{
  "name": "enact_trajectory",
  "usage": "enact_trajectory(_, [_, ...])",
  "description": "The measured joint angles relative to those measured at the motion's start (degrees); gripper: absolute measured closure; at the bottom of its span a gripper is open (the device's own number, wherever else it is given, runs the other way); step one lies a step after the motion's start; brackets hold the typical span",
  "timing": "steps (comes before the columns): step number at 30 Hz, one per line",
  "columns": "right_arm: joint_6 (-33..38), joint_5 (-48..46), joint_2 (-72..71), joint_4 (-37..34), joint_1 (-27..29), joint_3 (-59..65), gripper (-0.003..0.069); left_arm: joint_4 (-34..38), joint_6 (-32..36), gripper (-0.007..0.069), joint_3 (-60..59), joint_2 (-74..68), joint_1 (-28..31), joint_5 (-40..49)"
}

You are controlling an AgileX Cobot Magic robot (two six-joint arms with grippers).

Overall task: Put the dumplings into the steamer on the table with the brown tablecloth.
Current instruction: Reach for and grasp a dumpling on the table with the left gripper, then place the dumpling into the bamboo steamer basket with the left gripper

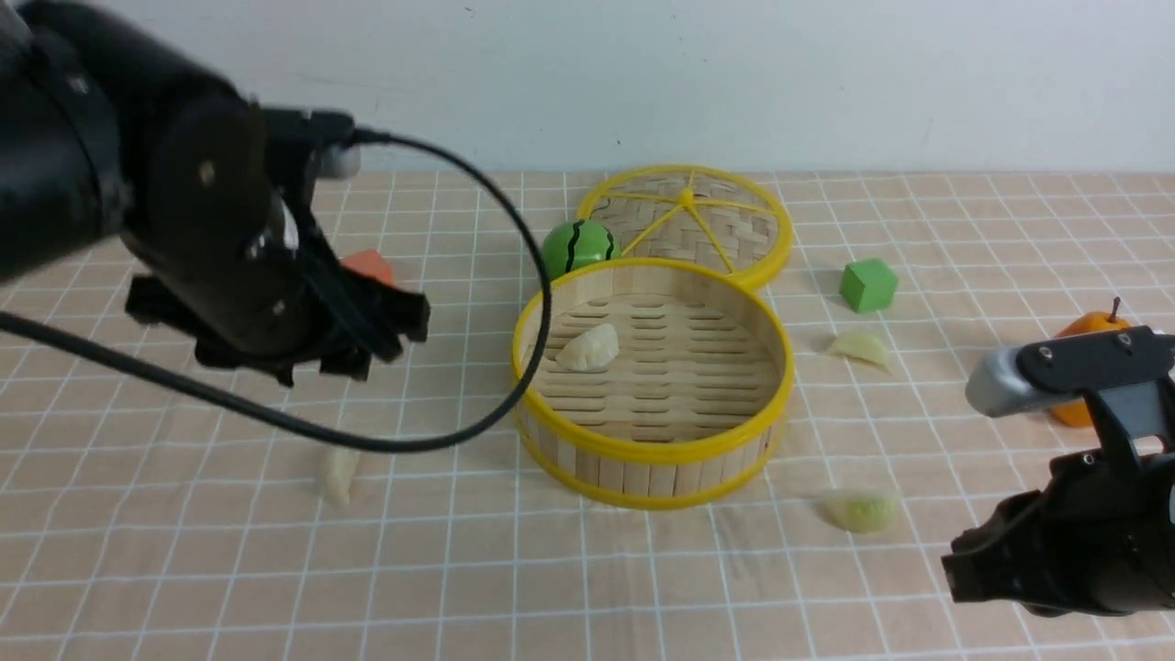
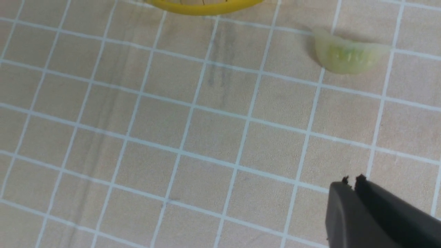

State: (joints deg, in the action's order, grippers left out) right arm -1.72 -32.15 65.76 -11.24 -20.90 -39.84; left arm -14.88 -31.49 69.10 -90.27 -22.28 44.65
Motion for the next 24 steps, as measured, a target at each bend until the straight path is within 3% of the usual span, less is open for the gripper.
enact_trajectory(5, [0.00, 0.11, 0.00, 0.00, 0.00, 0.00, 0.0617, -0.90, -4.89, 0.0244, -2.78, -9.54, 5.08, -6.40])
enact_trajectory(12, [0.00, 0.74, 1.32, -0.02, 0.00, 0.00, 0.0617, -0.94, -4.64, 0.0295, -0.36, -20.15, 5.45, -10.36])
enact_trajectory(16, [0.00, 0.97, 2.36, -0.42, 0.00, 0.00, 0.0617, -0.17, -4.65, 0.0411, 2.28, -21.27, 5.41, -8.31])
enact_trajectory(21, [0.00, 1.02, 2.87, -1.36, 0.00, 0.00, 0.0617, 2.51, -1.44, 0.0407, 5.49, -20.20, 4.15, -2.62])
enact_trajectory(24, [0.00, 1.09, 2.87, -1.55, 0.00, 0.00, 0.0617, 5.89, 2.58, 0.0407, 9.34, -16.59, 0.56, -1.32])
